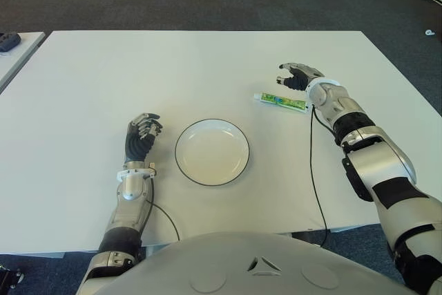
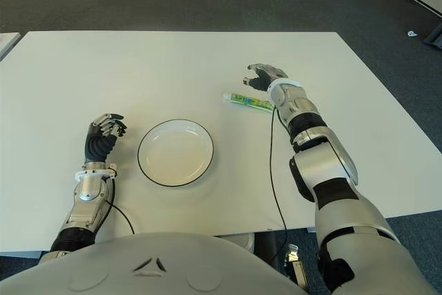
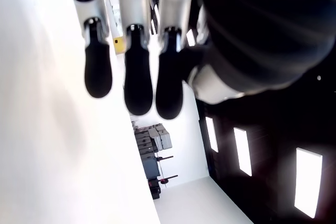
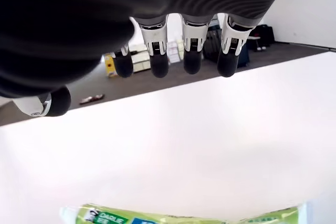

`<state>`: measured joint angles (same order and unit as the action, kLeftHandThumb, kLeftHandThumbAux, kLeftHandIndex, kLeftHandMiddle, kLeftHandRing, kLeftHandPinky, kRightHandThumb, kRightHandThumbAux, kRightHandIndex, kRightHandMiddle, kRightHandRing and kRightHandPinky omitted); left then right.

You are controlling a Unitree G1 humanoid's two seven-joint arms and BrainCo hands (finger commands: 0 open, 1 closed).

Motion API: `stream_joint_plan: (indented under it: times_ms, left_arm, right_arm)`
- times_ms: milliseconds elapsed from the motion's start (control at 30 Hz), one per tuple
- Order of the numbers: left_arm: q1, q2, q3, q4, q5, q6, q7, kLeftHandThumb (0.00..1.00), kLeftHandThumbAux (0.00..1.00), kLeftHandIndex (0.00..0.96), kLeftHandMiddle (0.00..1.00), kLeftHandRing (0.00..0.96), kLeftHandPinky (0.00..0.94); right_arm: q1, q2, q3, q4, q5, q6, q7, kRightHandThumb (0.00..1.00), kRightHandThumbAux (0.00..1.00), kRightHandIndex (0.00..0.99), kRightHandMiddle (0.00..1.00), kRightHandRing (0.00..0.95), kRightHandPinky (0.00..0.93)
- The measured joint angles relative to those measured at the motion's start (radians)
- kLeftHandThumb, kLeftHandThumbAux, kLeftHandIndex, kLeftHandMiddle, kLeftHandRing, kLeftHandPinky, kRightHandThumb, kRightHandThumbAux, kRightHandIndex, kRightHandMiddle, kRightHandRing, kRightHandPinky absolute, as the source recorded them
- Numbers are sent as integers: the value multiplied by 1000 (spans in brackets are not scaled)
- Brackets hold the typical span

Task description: Put the toothpaste on the table into the plate.

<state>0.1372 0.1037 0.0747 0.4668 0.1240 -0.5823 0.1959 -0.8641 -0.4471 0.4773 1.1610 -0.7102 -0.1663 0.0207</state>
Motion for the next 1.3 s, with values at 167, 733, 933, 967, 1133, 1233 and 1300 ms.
stream_joint_plan:
  times_ms: [167,733,933,967,1133,1233,1300]
  left_arm:
    - [2,0,2,-6,0,0,0,704,717,428,558,569,533]
    - [23,-3,18,-37,6,47,0,703,717,428,565,575,554]
    - [37,-8,20,-55,13,59,4,703,717,428,571,583,557]
    - [39,-9,20,-58,14,59,4,703,717,428,571,584,558]
    - [45,-13,21,-68,14,64,4,703,717,428,580,590,567]
    - [46,-15,21,-70,14,65,4,703,717,428,586,596,573]
    - [46,-15,21,-71,15,67,4,703,717,428,588,599,572]
  right_arm:
    - [-8,0,27,61,-9,-25,-24,524,205,0,0,0,0]
    - [-25,4,161,160,-100,-63,-7,506,182,0,0,0,0]
    - [-27,11,211,170,-137,-65,11,522,176,0,0,0,0]
    - [-27,13,215,171,-143,-65,12,524,177,0,0,0,0]
    - [-27,19,238,174,-155,-67,16,535,180,0,0,0,0]
    - [-27,26,247,177,-159,-67,16,538,182,0,0,0,0]
    - [-27,32,251,178,-161,-67,15,539,183,0,0,0,0]
